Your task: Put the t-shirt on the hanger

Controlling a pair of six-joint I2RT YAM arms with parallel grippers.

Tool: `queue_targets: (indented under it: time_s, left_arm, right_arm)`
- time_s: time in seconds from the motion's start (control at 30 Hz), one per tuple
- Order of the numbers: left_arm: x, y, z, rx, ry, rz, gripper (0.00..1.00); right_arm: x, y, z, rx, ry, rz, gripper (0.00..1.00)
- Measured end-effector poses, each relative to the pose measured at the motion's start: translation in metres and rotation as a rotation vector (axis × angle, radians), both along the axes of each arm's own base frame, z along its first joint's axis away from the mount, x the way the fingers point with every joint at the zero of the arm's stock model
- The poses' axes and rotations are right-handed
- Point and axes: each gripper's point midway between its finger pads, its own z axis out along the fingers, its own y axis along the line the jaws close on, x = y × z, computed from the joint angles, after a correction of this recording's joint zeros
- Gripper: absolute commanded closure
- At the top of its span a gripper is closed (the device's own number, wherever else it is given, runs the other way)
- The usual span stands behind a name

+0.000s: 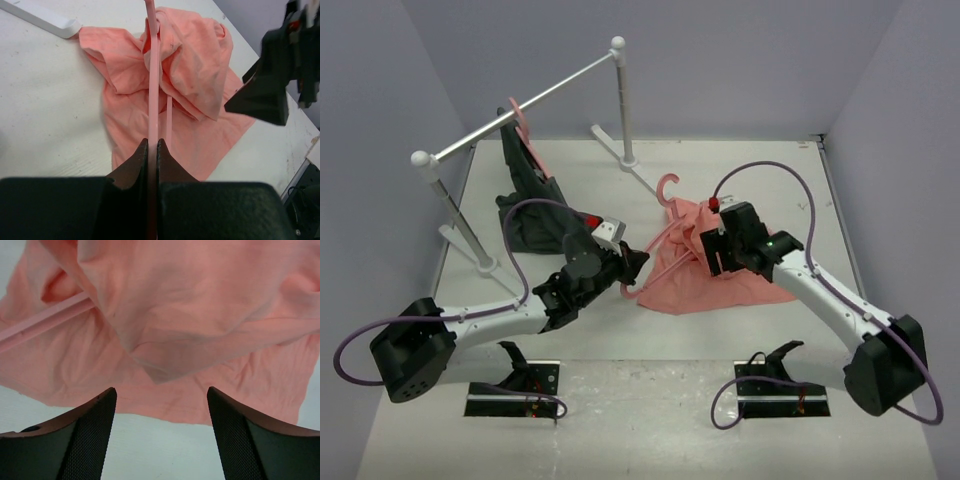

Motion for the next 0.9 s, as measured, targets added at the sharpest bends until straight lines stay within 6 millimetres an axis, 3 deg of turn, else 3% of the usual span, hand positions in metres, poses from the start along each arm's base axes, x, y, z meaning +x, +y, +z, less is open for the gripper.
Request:
queue_targets:
  time_s: [0.2,0.3,0.33,0.6,0.63,0.7,0.83,0.9]
  left_arm:
    - [0.003,0.0,0.0,-0.007,0.019,0.006,1.0]
    - [0.003,-0.002,0.001,-0.01,0.02,-0.002,1.0]
    - [0.003,-0.002,0.001,-0.011,0.02,-0.004,1.0]
    - [0.005,0.0,0.002,-0.014,0.023,-0.007,1.0]
    - [0.005,0.0,0.002,-0.015,0.022,-0.009,1.0]
    - [0.005,0.001,0.003,-0.018,0.022,-0.01,1.0]
    - [0.006,0.002,0.004,-0.02,0.023,-0.012,1.0]
    - [0.006,0.002,0.004,-0.02,0.023,-0.014,1.0]
  right_arm:
    - [-0.007,0.009,-0.048,-0.147,0.139,0.069,0.59]
    - [-0.001,0.002,-0.05,-0.198,0.126,0.044,0.93]
    - [0.002,0.0,-0.048,-0.211,0.115,0.032,1.0]
    - [0.021,-0.017,-0.033,-0.285,0.031,-0.038,1.0]
    - [0.022,-0.018,-0.032,-0.287,0.028,-0.042,0.84]
    - [0.022,-0.016,-0.031,-0.27,0.027,-0.042,0.2]
    - [0.017,-0.004,-0.025,-0.186,0.028,-0.014,0.19]
    - [0.015,0.002,-0.023,-0.152,0.031,0.001,0.25]
